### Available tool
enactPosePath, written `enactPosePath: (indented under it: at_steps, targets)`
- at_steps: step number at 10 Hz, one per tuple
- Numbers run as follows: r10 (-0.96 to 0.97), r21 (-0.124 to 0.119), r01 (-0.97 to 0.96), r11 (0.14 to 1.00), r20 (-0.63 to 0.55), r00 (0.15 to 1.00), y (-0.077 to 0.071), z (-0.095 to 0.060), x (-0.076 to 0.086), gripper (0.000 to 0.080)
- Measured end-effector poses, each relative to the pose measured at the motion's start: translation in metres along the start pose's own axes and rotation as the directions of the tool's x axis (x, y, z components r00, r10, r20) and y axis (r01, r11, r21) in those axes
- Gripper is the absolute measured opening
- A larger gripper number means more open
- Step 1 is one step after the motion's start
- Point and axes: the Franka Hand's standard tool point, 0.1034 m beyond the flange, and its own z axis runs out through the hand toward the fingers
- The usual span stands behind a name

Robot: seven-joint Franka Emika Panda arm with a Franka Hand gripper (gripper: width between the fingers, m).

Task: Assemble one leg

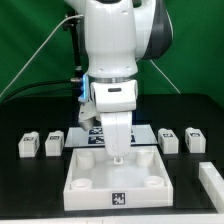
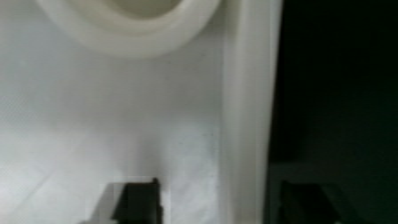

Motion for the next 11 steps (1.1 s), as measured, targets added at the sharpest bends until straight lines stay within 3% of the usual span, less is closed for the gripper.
enactPosePath:
  at_steps: [1,2,8,10,11]
  targets:
    - [0.000,0.000,0.000,1.000,0.000,1.000,0.000,0.000,0.000,0.0244]
    - [0.000,0.000,0.000,1.000,0.000,1.000,0.000,0.000,0.000,0.0064]
    - [0.000,-0.001,0.000,1.000,0.000,1.000,0.000,0.000,0.000,0.0058]
    - [-0.014,-0.027,0.013,1.000,-0.007,1.000,0.011,0.000,0.007,0.0058]
    - [-0.016,-0.037,0.015,0.999,-0.016,1.000,0.019,0.000,0.017,0.0058]
